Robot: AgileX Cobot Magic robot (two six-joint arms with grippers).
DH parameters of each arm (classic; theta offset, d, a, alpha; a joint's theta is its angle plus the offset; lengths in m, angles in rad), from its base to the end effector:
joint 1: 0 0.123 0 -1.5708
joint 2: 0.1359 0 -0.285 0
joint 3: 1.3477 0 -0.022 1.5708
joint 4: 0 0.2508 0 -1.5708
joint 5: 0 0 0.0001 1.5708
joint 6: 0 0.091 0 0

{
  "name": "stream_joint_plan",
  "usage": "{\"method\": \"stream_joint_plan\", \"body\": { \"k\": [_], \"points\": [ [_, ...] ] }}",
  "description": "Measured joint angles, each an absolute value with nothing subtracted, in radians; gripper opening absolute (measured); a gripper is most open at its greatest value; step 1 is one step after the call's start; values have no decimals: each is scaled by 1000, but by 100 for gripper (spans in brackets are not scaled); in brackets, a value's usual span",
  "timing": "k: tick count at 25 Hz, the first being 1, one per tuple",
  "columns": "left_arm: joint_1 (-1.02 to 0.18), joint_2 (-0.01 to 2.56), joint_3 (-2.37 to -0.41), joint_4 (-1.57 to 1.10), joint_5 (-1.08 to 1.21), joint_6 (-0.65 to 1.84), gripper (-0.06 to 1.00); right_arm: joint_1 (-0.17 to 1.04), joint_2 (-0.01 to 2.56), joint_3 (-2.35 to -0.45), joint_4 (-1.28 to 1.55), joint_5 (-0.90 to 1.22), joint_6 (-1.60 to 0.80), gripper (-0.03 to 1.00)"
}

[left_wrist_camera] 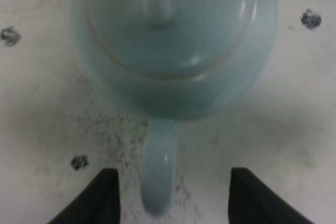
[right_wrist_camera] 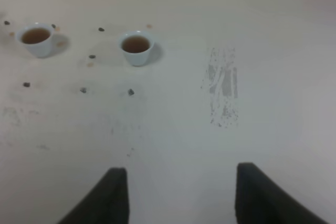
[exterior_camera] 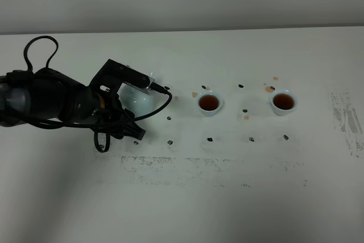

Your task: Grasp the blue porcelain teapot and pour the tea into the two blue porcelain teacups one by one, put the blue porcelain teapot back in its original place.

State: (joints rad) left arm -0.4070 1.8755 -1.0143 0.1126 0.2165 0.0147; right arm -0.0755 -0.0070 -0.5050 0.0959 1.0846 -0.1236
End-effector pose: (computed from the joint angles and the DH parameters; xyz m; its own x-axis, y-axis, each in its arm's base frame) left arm 0.3371 -0.1429 0.1451 -0.7137 0.4430 -0.5426 0.4760 0.8750 0.0883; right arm -0.0071 0.0083 0.2770 -0.4622 -0.0436 -0.8857 -0.0360 0.9989 -0.0304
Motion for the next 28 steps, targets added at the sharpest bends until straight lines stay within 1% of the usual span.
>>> {"method": "stream_joint_plan", "body": {
  "k": [5, 10, 14, 18, 22, 28],
  "points": [
    [-415, 1693, -1014, 90, 307, 73, 45, -76, -7, -505, 96, 1085, -124, 48],
    [-384, 1451, -1013, 7, 439, 191, 45, -76, -7, -505, 96, 1085, -124, 48],
    [-310, 1273, -964, -12, 524, 213, 45, -76, -7, -505, 96, 1085, -124, 48],
    [-224, 1078, -836, -14, 547, 218, 45, -76, -7, -505, 96, 1085, -124, 48],
    [-105, 843, -713, -33, 575, 218, 45, -76, -7, -505, 96, 1085, -124, 48],
    [68, 562, -606, -50, 768, 218, 45, -76, -7, -505, 96, 1085, -124, 48]
  ]
}}
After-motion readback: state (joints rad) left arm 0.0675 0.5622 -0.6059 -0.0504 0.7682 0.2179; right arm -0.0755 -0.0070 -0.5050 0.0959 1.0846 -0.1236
